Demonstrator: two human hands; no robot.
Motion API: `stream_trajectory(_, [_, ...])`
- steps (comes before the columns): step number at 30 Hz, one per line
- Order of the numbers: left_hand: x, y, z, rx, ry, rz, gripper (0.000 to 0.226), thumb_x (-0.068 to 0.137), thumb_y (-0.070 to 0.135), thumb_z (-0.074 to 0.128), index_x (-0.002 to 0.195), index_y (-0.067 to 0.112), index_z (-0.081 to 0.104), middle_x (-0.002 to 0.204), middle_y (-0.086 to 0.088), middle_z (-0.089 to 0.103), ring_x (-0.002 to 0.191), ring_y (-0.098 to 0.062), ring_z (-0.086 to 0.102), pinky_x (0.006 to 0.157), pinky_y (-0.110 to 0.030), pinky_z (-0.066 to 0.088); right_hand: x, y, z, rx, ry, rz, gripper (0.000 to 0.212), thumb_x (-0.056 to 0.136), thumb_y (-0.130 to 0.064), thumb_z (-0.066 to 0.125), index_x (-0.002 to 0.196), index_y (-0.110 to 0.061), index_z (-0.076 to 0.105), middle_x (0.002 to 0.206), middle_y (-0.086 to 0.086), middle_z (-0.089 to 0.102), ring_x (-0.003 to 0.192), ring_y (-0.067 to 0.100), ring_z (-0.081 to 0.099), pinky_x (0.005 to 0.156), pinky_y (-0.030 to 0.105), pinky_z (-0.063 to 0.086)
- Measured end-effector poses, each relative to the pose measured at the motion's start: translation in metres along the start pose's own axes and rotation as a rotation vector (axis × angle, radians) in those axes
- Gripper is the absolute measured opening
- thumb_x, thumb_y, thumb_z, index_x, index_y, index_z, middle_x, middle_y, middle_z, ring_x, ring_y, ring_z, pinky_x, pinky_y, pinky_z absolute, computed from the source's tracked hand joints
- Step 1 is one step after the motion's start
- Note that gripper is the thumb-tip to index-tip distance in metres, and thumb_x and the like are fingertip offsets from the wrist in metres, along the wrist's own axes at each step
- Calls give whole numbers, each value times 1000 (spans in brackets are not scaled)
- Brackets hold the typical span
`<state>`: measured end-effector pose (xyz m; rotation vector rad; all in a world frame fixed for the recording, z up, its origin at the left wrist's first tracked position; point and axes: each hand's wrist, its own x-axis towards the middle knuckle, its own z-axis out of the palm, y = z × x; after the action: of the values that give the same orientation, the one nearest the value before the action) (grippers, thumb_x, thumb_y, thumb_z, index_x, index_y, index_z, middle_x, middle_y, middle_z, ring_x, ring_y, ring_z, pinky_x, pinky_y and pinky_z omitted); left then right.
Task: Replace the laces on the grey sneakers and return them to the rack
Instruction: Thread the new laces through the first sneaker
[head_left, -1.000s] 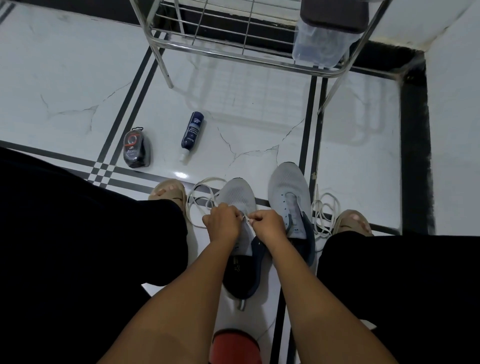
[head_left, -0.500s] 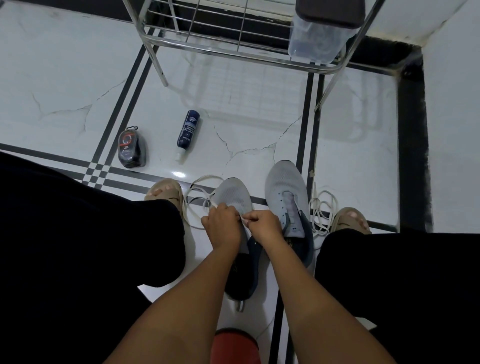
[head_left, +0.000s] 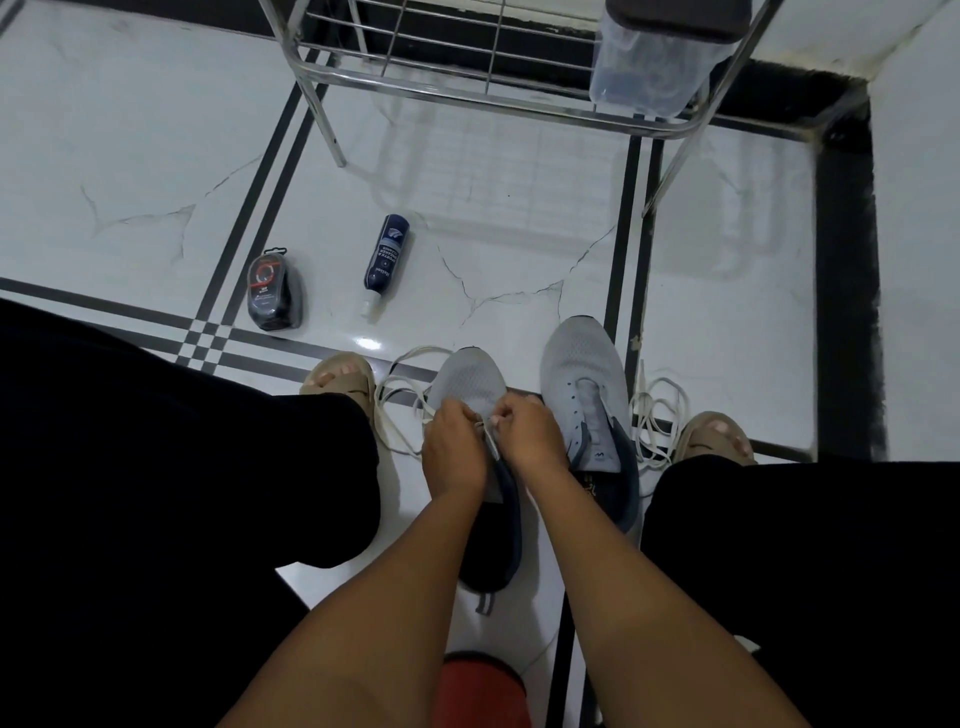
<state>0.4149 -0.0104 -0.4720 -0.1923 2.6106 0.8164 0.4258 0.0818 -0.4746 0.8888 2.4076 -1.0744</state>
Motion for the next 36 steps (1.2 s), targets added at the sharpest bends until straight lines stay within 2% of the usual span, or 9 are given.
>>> stream_trajectory(8, [-15, 3, -7, 172, 118, -41, 69, 79, 46, 70, 131, 11, 39, 128, -10, 43, 118, -30, 44, 90, -44, 42, 3, -6, -28, 402, 155, 255, 8, 86, -10, 49, 87, -16, 45, 95, 7, 64, 79, 24, 58, 67, 33, 47])
stream_trajectory(17, [-22, 10, -19, 66, -28, -55, 71, 84, 40, 66, 136, 12, 27, 132, -13, 37, 108, -37, 54, 77, -42, 46, 11, -24, -84, 821, 420, 331, 24, 84, 1, 29, 99, -13, 43, 99, 17, 62, 76, 24, 56, 50, 26, 39])
stream_trajectory(19, [-24, 6, -24, 75, -41, -90, 65, 87, 36, 63, 136, 13, 27, 131, -13, 38, 108, -36, 56, 75, -41, 46, 8, -37, -118, 906, 559, 261, 25, 85, 4, 25, 96, -13, 41, 90, 6, 55, 77, 26, 56, 52, 27, 42])
stream_trajectory(22, [-24, -2, -30, 37, -34, -134, 67, 89, 38, 62, 139, 14, 26, 132, -14, 39, 108, -38, 56, 76, -41, 45, 0, -50, -184, 976, 996, 123, 17, 92, -2, 24, 96, -10, 39, 82, -4, 46, 70, 15, 52, 57, 24, 46])
stream_trajectory(25, [-26, -4, -36, 45, -25, -149, 67, 89, 45, 59, 138, 12, 26, 132, -14, 38, 108, -37, 56, 74, -40, 44, -1, -53, -213, 680, 1264, -30, 22, 96, -12, 28, 106, -3, 46, 83, -5, 49, 67, 11, 53, 57, 24, 48])
stream_trajectory(27, [-27, -4, -36, 73, -41, -162, 68, 88, 49, 58, 136, 11, 27, 130, -15, 40, 110, -36, 55, 76, -41, 45, 1, -53, -184, 378, 1042, -61, 20, 99, -20, 36, 112, -10, 47, 93, -1, 54, 71, 14, 55, 57, 26, 45])
stream_trajectory(31, [-26, -4, -36, 138, -149, -198, 52, 88, 43, 58, 126, 12, 41, 125, -11, 52, 113, -31, 55, 82, -39, 46, -4, -24, -60, -197, 168, -83, 16, 96, -25, 48, 105, -22, 61, 113, 9, 52, 80, 21, 60, 67, 27, 47])
stream_trajectory(33, [-23, -6, -37, 173, -189, -216, 41, 90, 37, 55, 122, 13, 48, 122, -10, 57, 112, -29, 57, 82, -36, 45, -19, -7, -18, -322, 17, -74, 20, 96, -29, 48, 105, -19, 63, 111, 10, 53, 95, 30, 60, 77, 32, 48])
stream_trajectory(36, [-21, -9, -37, 203, -202, -198, 31, 92, 28, 50, 118, 12, 50, 119, -9, 59, 108, -29, 59, 76, -34, 43, -32, 6, -20, -155, 62, 30, 21, 96, -20, 45, 95, -14, 65, 100, 13, 61, 94, 31, 59, 72, 32, 45])
